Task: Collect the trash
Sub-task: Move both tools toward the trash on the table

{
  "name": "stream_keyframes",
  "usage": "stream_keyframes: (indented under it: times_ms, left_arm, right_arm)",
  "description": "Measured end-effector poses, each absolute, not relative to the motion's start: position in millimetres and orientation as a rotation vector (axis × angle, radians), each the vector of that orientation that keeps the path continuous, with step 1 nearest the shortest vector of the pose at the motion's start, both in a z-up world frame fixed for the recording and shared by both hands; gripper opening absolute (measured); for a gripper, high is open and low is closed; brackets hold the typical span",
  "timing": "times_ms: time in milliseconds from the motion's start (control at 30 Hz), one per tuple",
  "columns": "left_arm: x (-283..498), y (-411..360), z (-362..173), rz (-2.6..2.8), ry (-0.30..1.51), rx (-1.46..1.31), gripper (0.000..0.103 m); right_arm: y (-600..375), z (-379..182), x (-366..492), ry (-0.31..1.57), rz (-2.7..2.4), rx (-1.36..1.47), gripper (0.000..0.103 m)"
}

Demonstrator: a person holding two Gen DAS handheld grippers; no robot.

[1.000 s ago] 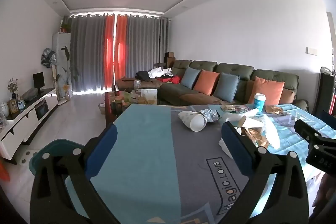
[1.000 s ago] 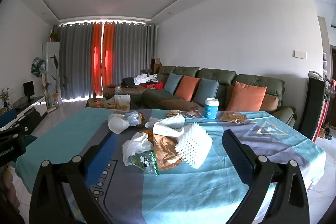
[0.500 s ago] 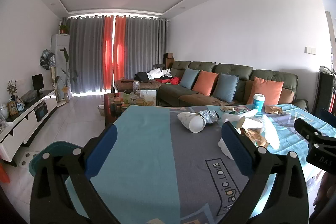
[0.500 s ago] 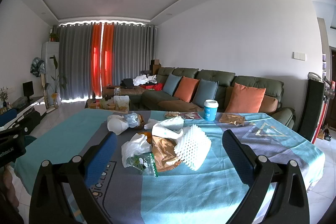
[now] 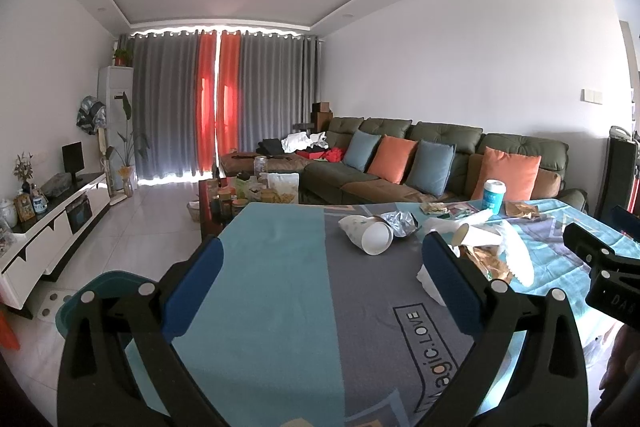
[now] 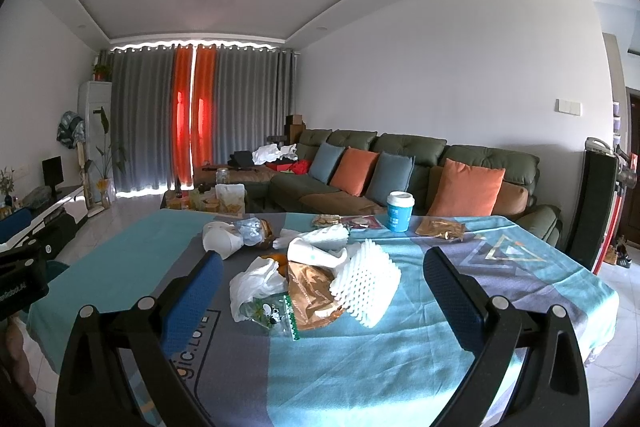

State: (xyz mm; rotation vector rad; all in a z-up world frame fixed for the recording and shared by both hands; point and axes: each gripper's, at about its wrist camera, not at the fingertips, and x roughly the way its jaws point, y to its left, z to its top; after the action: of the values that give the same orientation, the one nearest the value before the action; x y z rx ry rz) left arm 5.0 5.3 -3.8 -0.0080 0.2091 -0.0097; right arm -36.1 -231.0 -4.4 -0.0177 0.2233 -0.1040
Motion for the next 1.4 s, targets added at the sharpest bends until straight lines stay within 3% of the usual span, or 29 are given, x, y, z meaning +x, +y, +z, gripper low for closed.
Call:
stream_keyframes:
  times_ms: [833, 1400]
  left_arm:
    - [15.8, 6.6, -0.3, -0.072, 0.232, -0.037, 0.098]
    - [69.7, 3.9, 3.8, -0.052, 0.294, -0.011, 0.098]
  right_arm:
    - [-234.0, 6.5, -29.0, 0.218, -0.103, -0.022, 0.097]
    - [-251.8, 13.7, 16.1, 0.273, -0.075, -0.015, 0.097]
